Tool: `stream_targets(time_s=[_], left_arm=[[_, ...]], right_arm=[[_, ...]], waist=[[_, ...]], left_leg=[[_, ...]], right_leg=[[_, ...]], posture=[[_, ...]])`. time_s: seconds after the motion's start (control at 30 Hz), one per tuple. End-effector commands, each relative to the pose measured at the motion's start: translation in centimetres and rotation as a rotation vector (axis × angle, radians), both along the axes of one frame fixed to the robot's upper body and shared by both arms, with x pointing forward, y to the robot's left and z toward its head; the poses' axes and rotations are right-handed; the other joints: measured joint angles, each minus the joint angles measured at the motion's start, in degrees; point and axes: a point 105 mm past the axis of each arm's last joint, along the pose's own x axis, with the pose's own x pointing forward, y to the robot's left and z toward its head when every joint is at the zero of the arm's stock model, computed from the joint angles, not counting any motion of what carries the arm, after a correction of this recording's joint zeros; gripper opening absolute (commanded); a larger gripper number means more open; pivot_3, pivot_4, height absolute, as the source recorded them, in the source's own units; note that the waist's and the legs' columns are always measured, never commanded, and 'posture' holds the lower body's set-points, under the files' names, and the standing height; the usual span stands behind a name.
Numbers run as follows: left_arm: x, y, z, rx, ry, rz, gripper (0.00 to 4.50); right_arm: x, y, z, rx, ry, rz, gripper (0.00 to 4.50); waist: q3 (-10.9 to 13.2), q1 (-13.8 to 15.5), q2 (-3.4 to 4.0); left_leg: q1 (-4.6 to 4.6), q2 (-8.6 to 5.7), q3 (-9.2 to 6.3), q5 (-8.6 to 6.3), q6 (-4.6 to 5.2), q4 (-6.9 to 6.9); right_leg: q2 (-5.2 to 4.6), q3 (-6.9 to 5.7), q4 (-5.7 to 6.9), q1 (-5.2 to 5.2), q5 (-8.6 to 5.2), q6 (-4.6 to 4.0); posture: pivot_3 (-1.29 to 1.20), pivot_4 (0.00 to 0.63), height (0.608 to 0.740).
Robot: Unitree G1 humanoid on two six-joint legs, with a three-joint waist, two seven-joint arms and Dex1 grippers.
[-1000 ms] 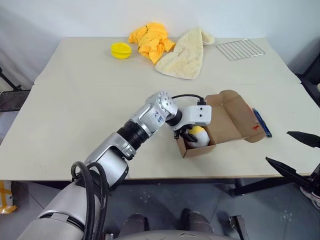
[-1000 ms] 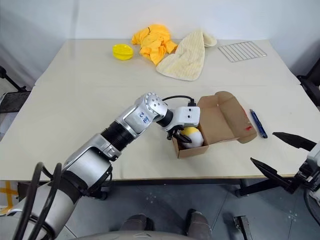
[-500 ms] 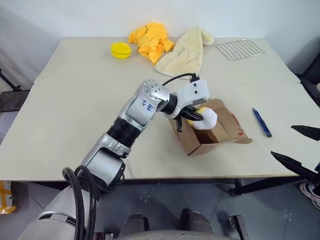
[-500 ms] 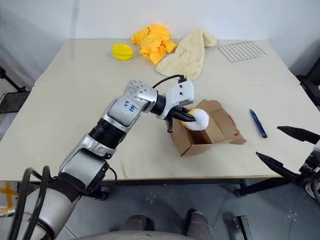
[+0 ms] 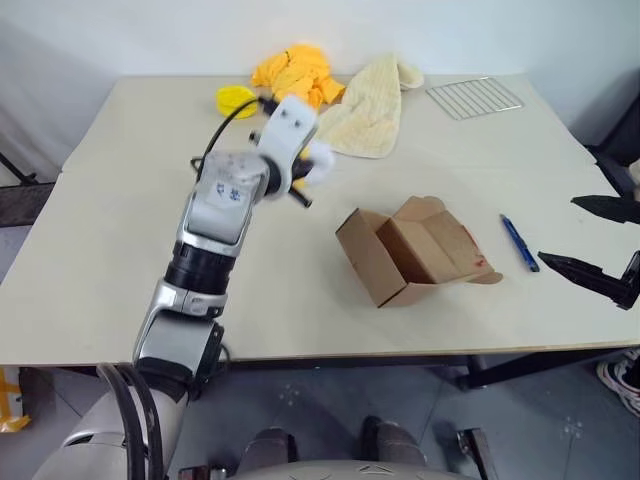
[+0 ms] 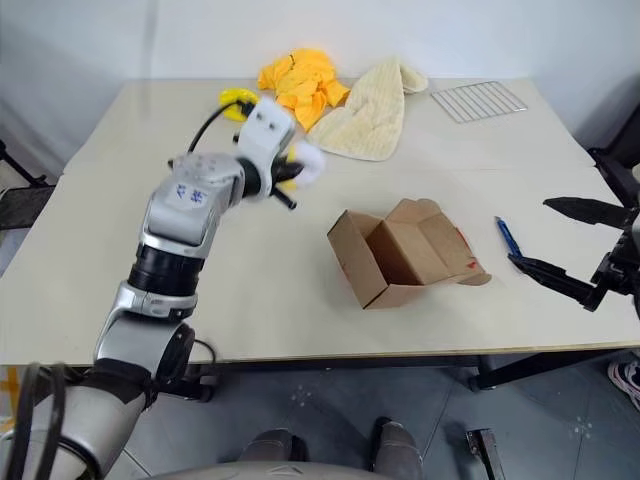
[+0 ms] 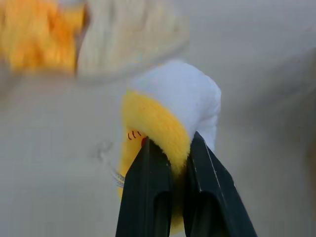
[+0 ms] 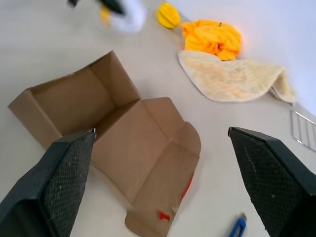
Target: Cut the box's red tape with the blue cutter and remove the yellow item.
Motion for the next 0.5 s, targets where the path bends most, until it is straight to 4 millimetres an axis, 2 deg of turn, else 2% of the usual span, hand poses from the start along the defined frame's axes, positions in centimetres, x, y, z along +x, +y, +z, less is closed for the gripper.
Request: stream_targets(time_s=[0.03, 0.13, 0.33, 0.5], left_arm=[[-0.2, 3.1, 1.1, 0.052, -0.040, 0.141, 0.01], [-0.4, 6.0, 0.1, 0.093, 0.001, 0.225, 0.01], [-0.9, 9.5, -1.4, 0.144, 0.060, 0.313, 1.83], [-1.5, 10.6, -1.7, 0.139, 0.090, 0.328, 3.37]], right_arm=[[0.7, -0.2, 0.9, -0.009, -0.015, 0.037, 4.50], [1.4, -0.6, 1.2, 0.061, -0.003, 0.079, 4.50], [2.2, -1.6, -0.2, 0.056, 0.068, 0.121, 4.50], [2.5, -1.9, -0.5, 0.049, 0.085, 0.143, 4.50]], waist=[[0.01, 0.06, -0.02], [0.01, -0.07, -0.01], [0.01, -0.05, -0.01], [0.01, -0.55, -0.01]], left_leg=[[0.00, 0.00, 0.00, 0.00, 0.00, 0.02], [0.02, 0.00, 0.01, 0.00, -0.01, 0.00], [0.01, 0.01, 0.01, 0.01, -0.02, 0.00], [0.02, 0.01, 0.01, 0.01, -0.03, 0.00]], right_leg=[[0.00, 0.00, 0.00, 0.00, 0.00, 0.00], [0.00, 0.01, 0.00, 0.00, 0.00, 0.00], [0.00, 0.00, 0.00, 0.01, 0.00, 0.00], [0.00, -0.01, 0.01, 0.00, 0.00, 0.00]], posture=[[0.00, 0.150, 0.740], [0.00, 0.150, 0.740], [0.00, 0.150, 0.740], [0.00, 0.150, 0.740]])
